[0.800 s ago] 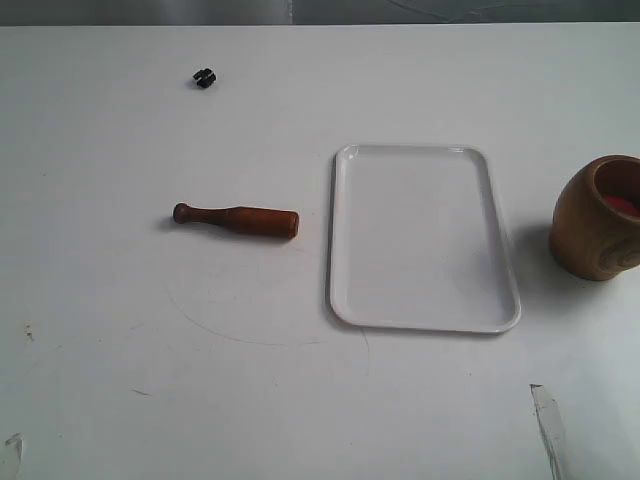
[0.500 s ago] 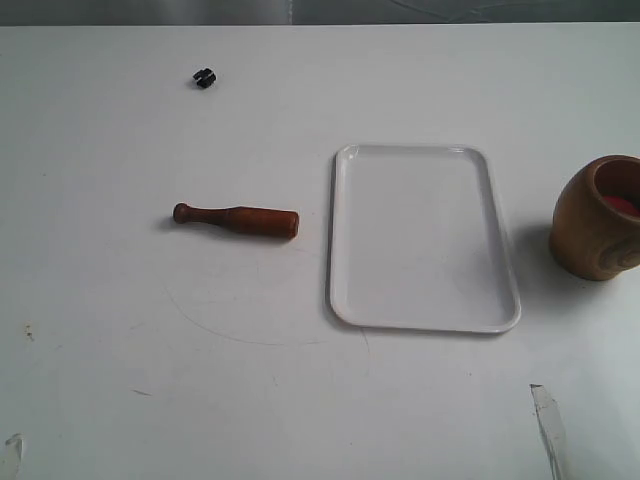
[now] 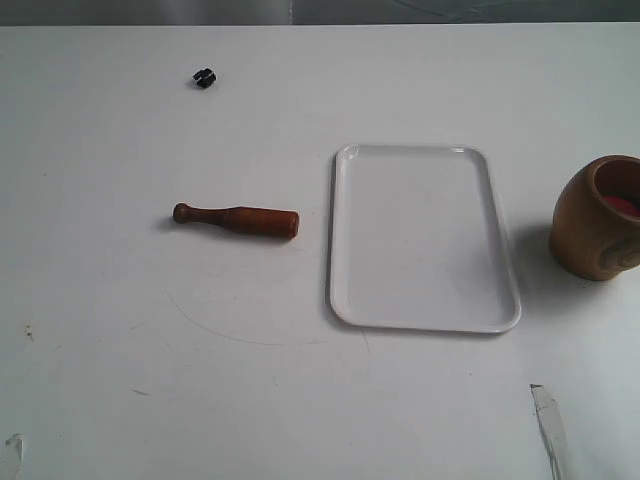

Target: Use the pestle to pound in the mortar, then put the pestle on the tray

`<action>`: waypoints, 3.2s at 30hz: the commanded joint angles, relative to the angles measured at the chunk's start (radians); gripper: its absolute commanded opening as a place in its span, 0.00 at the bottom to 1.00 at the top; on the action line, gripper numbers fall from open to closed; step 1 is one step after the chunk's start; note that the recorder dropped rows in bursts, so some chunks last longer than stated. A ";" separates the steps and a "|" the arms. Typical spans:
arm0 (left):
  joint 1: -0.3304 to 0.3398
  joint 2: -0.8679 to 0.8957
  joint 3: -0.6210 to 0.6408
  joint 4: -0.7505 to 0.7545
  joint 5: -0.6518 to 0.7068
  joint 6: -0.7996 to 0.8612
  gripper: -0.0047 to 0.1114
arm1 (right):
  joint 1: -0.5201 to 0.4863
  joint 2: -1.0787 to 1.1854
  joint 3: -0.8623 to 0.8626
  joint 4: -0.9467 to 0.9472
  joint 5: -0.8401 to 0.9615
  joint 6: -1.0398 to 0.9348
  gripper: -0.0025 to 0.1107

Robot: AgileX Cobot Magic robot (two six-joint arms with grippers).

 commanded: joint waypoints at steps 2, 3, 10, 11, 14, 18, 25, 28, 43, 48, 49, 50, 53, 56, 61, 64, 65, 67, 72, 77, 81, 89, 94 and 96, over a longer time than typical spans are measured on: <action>-0.008 -0.001 0.001 -0.007 -0.003 -0.008 0.04 | -0.007 -0.006 0.004 0.190 -0.167 0.147 0.02; -0.008 -0.001 0.001 -0.007 -0.003 -0.008 0.04 | -0.007 -0.006 0.004 0.190 -0.164 0.177 0.02; -0.008 -0.001 0.001 -0.007 -0.003 -0.008 0.04 | -0.007 -0.006 0.004 0.188 0.044 0.340 0.02; -0.008 -0.001 0.001 -0.007 -0.003 -0.008 0.04 | -0.007 -0.006 0.004 0.185 0.044 0.340 0.02; -0.008 -0.001 0.001 -0.007 -0.003 -0.008 0.04 | -0.007 -0.006 0.004 0.036 -0.029 0.340 0.02; -0.008 -0.001 0.001 -0.007 -0.003 -0.008 0.04 | 0.003 -0.006 0.004 -0.442 -0.332 0.478 0.02; -0.008 -0.001 0.001 -0.007 -0.003 -0.008 0.04 | 0.003 0.056 -0.077 -0.570 -0.862 0.520 0.02; -0.008 -0.001 0.001 -0.007 -0.003 -0.008 0.04 | 0.003 0.191 -0.190 -0.642 -0.754 0.545 0.02; -0.008 -0.001 0.001 -0.007 -0.003 -0.008 0.04 | 0.211 1.168 -0.705 -1.216 0.429 0.885 0.02; -0.008 -0.001 0.001 -0.007 -0.003 -0.008 0.04 | 0.431 1.515 -1.082 -0.636 1.076 0.190 0.02; -0.008 -0.001 0.001 -0.007 -0.003 -0.008 0.04 | 0.443 1.558 -1.138 -0.513 1.131 0.066 0.02; -0.008 -0.001 0.001 -0.007 -0.003 -0.008 0.04 | 0.461 1.604 -1.220 -0.327 1.166 -0.106 0.02; -0.008 -0.001 0.001 -0.007 -0.003 -0.008 0.04 | 0.510 1.658 -1.289 -0.037 1.165 -0.504 0.02; -0.008 -0.001 0.001 -0.007 -0.003 -0.008 0.04 | 0.594 1.681 -1.301 0.169 1.116 -0.831 0.02; -0.008 -0.001 0.001 -0.007 -0.003 -0.008 0.04 | 0.714 1.695 -1.301 0.196 0.881 -0.939 0.08; -0.008 -0.001 0.001 -0.007 -0.003 -0.008 0.04 | 0.770 1.715 -1.301 0.196 0.852 -1.059 0.30; -0.008 -0.001 0.001 -0.007 -0.003 -0.008 0.04 | 0.786 1.728 -1.301 0.194 0.841 -1.061 0.42; -0.008 -0.001 0.001 -0.007 -0.003 -0.008 0.04 | 0.813 1.753 -1.301 0.190 0.798 -1.041 0.66; -0.008 -0.001 0.001 -0.007 -0.003 -0.008 0.04 | 0.870 1.838 -1.312 0.040 0.712 -0.974 0.87; -0.008 -0.001 0.001 -0.007 -0.003 -0.008 0.04 | 0.877 1.975 -1.478 -0.038 0.902 -0.824 0.85; -0.008 -0.001 0.001 -0.007 -0.003 -0.008 0.04 | 0.877 2.089 -1.701 -0.078 1.082 -0.668 0.83; -0.008 -0.001 0.001 -0.007 -0.003 -0.008 0.04 | 0.877 2.170 -1.808 -0.160 1.164 -0.658 0.83; -0.008 -0.001 0.001 -0.007 -0.003 -0.008 0.04 | 0.879 2.277 -1.823 -0.194 1.149 -0.758 0.83; -0.008 -0.001 0.001 -0.007 -0.003 -0.008 0.04 | 0.879 2.298 -1.853 -0.194 1.149 -0.762 0.83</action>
